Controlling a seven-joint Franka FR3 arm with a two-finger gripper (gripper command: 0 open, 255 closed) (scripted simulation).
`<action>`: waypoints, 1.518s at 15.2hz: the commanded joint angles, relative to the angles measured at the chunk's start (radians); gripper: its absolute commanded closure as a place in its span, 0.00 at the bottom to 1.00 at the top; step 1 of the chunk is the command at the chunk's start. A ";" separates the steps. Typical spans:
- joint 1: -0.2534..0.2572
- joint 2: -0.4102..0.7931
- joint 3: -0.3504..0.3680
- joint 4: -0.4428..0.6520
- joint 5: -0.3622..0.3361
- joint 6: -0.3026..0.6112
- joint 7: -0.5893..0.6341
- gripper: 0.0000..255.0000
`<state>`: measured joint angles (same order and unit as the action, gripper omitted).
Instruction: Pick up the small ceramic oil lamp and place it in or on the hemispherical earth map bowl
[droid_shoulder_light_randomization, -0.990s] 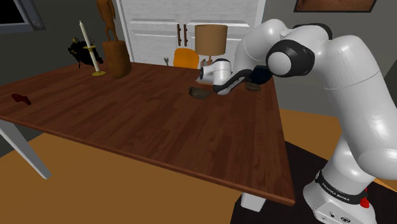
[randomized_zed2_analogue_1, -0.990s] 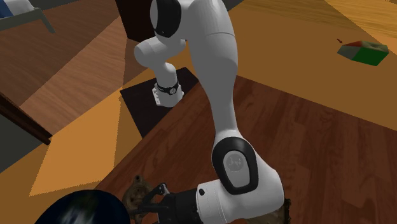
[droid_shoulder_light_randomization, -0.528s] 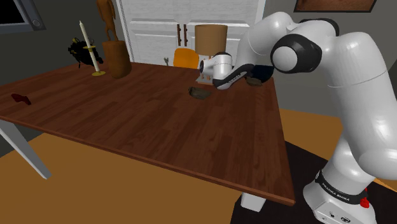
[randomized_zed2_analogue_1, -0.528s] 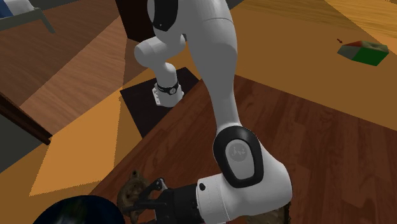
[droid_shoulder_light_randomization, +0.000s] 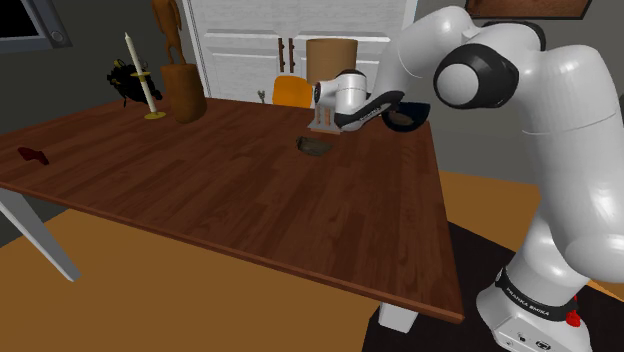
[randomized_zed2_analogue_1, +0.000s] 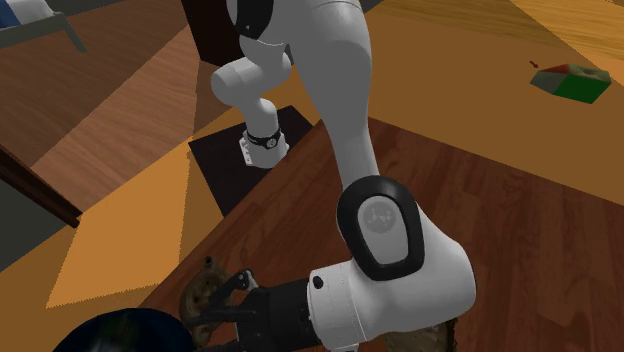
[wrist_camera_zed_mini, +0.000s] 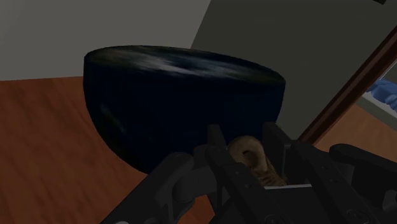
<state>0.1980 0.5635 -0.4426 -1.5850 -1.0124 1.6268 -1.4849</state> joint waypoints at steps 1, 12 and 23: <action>0.001 -0.007 -0.003 0.013 -0.002 -0.009 -0.018 1.00; 0.013 -0.064 -0.015 0.063 -0.019 -0.061 -0.107 1.00; 0.020 -0.098 -0.025 0.133 -0.034 -0.109 -0.198 1.00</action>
<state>0.2179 0.4676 -0.4671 -1.4553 -1.0451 1.5202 -1.6777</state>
